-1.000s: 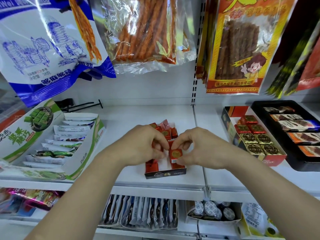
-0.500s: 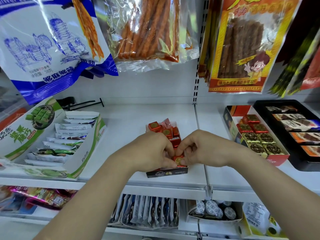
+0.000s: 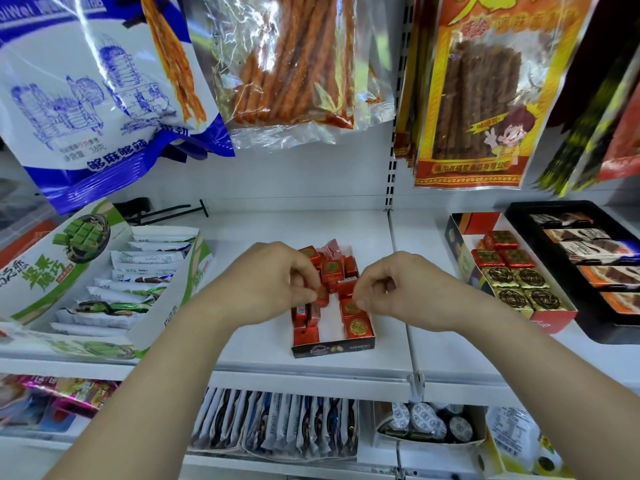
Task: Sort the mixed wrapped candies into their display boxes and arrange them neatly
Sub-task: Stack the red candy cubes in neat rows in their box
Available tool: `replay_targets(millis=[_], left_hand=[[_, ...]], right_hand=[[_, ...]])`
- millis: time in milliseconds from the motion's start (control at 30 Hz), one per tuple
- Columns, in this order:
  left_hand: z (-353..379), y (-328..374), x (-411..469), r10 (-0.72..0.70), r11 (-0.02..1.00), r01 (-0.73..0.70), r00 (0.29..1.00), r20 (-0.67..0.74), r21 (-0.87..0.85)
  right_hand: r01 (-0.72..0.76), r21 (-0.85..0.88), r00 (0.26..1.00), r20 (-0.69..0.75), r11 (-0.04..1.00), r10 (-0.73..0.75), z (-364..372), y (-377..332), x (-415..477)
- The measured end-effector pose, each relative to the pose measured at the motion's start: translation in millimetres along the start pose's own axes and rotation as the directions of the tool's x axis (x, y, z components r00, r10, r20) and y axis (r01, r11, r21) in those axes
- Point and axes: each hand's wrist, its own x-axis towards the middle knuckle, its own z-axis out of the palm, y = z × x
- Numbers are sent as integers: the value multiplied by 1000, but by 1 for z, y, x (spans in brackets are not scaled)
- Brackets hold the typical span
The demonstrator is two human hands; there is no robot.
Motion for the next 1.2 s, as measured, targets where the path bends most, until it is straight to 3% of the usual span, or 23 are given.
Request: replay_targets(millis=[267, 500, 633, 833, 967, 1200], left_hand=[[-3, 6, -10, -73, 985, 47, 985, 157, 164], [-4, -1, -15, -98, 985, 64, 972, 213, 162], [-1, 2, -15, -96, 958, 35, 974, 205, 284], [9, 15, -14, -102, 884, 10, 980, 172, 468], [12, 14, -12, -98, 865, 14, 985, 141, 502], [17, 13, -5, -97, 871, -12, 976, 196, 490]], right_hand=[[155, -178, 977, -115, 972, -177, 35, -18, 9], [196, -374, 972, -50, 906, -231, 50, -25, 14], [222, -388, 962, -59, 894, -265, 49, -24, 17], [267, -266, 952, -79, 926, -297, 39, -18, 23], [135, -14, 972, -191, 991, -135, 19, -14, 20], [99, 131, 975, -211, 986, -70, 5, -8, 13]])
